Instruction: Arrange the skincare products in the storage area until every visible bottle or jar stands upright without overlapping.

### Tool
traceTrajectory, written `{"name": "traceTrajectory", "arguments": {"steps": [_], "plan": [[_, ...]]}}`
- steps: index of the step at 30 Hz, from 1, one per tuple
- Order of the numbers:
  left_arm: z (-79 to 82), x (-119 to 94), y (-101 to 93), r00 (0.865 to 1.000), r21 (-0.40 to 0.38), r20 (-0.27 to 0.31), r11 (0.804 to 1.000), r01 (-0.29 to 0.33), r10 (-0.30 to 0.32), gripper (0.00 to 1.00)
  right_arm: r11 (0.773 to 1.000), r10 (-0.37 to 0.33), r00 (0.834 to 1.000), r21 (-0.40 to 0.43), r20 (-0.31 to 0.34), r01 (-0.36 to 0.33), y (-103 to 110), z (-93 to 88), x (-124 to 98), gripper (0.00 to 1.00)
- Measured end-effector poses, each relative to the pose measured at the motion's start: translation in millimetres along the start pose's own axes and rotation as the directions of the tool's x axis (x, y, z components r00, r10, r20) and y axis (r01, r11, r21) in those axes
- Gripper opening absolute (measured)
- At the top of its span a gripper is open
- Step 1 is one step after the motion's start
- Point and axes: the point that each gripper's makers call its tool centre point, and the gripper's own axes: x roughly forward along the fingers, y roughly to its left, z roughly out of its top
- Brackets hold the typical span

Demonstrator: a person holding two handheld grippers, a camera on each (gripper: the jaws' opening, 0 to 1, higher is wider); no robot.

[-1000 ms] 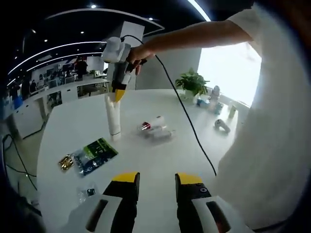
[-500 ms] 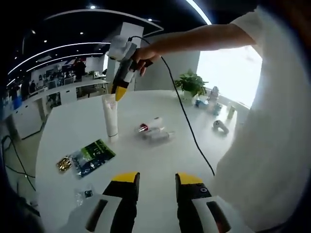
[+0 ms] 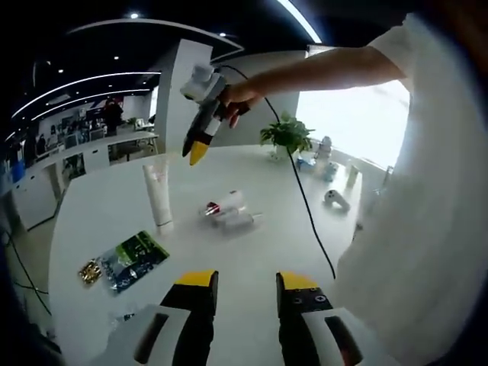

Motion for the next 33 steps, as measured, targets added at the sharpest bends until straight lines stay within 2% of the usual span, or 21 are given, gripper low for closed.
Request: {"name": "traceTrajectory", "arguments": {"steps": [7, 11, 17, 27, 33], "plan": [[2.1, 2, -3.6, 1.000, 0.011, -0.004, 1.000, 0.016, -0.016, 0.32, 0.999, -0.006, 1.000, 0.054, -0.018, 0.007, 0, -31.8, -3, 0.46], [1.5, 2, -4.5, 1.000, 0.013, -0.008, 1.000, 0.021, -0.021, 0.32, 0.998, -0.007, 0.999, 0.064, -0.054, 0.010, 1, -53.3, 1, 0.46], [2.2, 2, -7.5, 1.000, 0.012, -0.013, 1.000, 0.025, -0.025, 0.33, 0.995, -0.018, 0.997, 0.095, -0.072, 0.025, 3, -75.9, 4, 0.46], [1.5, 2, -9.9, 1.000, -0.001, -0.024, 1.000, 0.019, -0.019, 0.33, 0.991, -0.019, 0.993, 0.126, -0.118, 0.034, -2, -107.1, 14, 0.46], [0.0, 2, -8.9, 0.999, -0.010, -0.033, 1.000, 0.011, -0.011, 0.33, 0.993, -0.018, 0.989, 0.115, -0.147, 0.036, -6, -118.7, 20, 0.46]]}}
